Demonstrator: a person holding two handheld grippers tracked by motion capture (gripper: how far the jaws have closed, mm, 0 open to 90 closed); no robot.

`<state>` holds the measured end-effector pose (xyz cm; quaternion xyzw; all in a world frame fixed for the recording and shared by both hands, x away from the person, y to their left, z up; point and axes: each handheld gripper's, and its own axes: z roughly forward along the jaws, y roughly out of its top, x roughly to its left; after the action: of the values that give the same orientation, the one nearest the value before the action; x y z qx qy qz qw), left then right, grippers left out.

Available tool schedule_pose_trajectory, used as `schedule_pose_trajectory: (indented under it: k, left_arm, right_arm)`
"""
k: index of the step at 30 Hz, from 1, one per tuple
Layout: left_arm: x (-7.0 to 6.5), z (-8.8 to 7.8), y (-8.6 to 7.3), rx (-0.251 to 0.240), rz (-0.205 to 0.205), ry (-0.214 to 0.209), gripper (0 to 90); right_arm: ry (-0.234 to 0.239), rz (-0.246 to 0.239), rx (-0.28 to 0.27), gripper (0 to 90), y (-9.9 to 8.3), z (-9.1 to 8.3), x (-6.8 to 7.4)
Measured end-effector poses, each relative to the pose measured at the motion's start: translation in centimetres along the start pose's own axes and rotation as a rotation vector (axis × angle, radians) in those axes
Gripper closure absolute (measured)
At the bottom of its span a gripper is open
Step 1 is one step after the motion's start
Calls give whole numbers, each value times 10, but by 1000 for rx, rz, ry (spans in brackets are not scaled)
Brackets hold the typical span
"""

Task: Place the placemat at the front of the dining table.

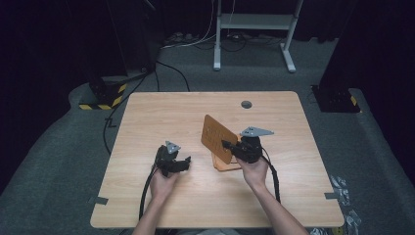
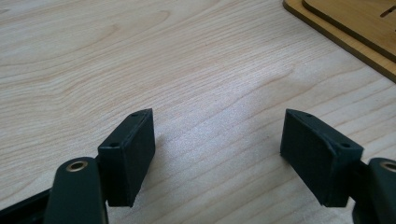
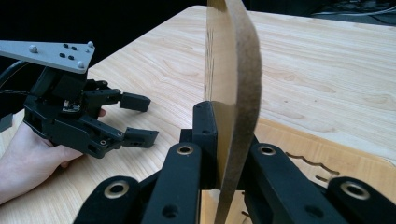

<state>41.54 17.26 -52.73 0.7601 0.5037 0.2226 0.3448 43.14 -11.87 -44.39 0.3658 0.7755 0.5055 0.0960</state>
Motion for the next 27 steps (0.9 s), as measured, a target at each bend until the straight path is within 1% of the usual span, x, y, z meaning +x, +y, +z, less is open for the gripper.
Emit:
schedule_pose_trajectory:
  k: [2,3,4,7,12,15,18,21,27]
  left_arm:
    - [0,0,0,0,0,0,262]
    - [0,0,0,0,0,0,262]
    - [0,0,0,0,0,0,262]
    - [0,0,0,0,0,0,263]
    - [0,0,0,0,0,-1,261]
    - [0,0,0,0,0,-1,261]
    - [0,0,0,1,1,-1,261]
    - [0,0,0,1,1,-1,261]
    - [0,0,0,1,1,-1,261]
  right_arm:
    - [-2,-2,1,862,0,-2,-2]
    - [-5,8,1,863,0,-3,-2]
    - [-7,1,3,862,1,-4,-3]
    - [-15,-2,-4,862,1,-7,-4]
    - [-20,-4,1,863,2,-10,-6]
    - [-26,1,-6,863,3,-12,-7]
    - [-29,-7,-9,863,4,-14,-9]
    - [-33,0,-8,863,5,-16,-9]
    - [-39,-6,-20,863,6,-20,-12]
